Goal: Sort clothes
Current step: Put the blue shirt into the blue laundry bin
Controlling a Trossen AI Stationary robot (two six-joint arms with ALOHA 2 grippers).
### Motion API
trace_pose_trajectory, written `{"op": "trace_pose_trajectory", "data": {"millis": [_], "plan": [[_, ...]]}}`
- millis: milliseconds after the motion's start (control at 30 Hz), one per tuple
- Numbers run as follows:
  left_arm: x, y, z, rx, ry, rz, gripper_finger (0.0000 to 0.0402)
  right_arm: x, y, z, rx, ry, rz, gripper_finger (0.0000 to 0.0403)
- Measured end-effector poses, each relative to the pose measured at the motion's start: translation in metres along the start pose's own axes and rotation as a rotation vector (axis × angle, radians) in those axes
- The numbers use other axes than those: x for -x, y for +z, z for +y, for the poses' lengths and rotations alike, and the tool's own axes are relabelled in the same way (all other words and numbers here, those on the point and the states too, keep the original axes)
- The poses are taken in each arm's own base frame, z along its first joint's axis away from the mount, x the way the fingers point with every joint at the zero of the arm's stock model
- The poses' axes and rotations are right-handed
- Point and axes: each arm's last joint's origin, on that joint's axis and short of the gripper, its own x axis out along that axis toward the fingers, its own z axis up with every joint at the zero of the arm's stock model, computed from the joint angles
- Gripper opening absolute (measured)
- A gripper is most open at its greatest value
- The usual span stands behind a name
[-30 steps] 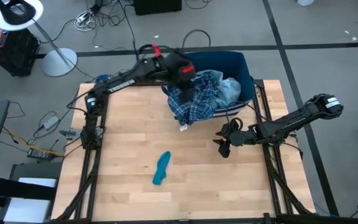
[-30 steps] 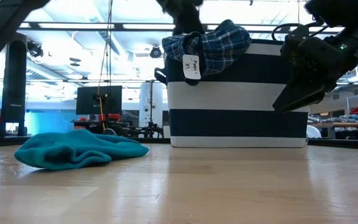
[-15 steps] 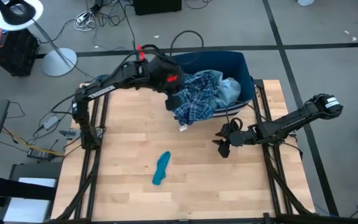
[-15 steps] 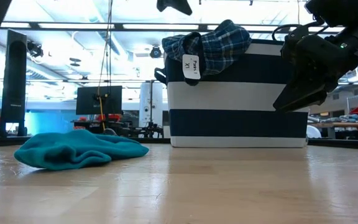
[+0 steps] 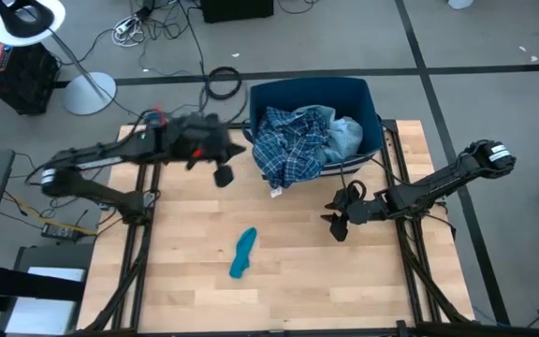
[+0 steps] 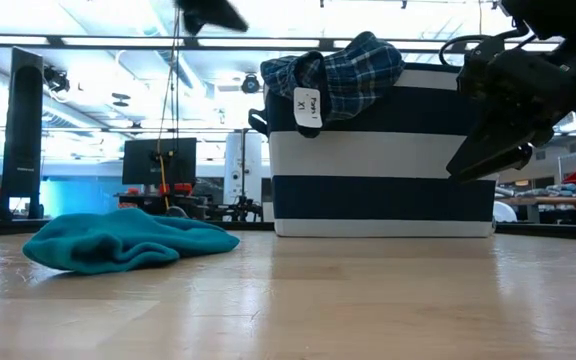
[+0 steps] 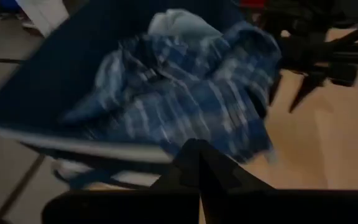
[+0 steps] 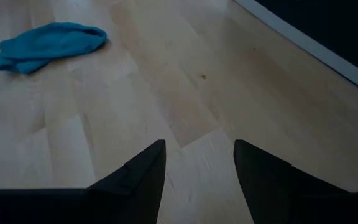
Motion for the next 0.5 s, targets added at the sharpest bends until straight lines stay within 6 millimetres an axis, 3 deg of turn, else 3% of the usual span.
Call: {"op": "trace_pose_trajectory", "data": {"millis": [200,367,500], "plan": [[-0.007,-0.070,-0.019,0.097,-0.043,-0.062,0.0000,0.000,0.000,0.000,-0.002,-0.012,-0.013,0.0190],[-0.035,-0.123,-0.031,0.117,-0.028,-0.090,0.0000,0.000,0.001,0.000,-0.005,-0.015,-0.020,0.0190],[-0.055,-0.154,-0.037,0.136,-0.031,-0.166,0.0000,0.000,0.001,0.000,-0.005,-0.016,-0.021,0.0190]]}}
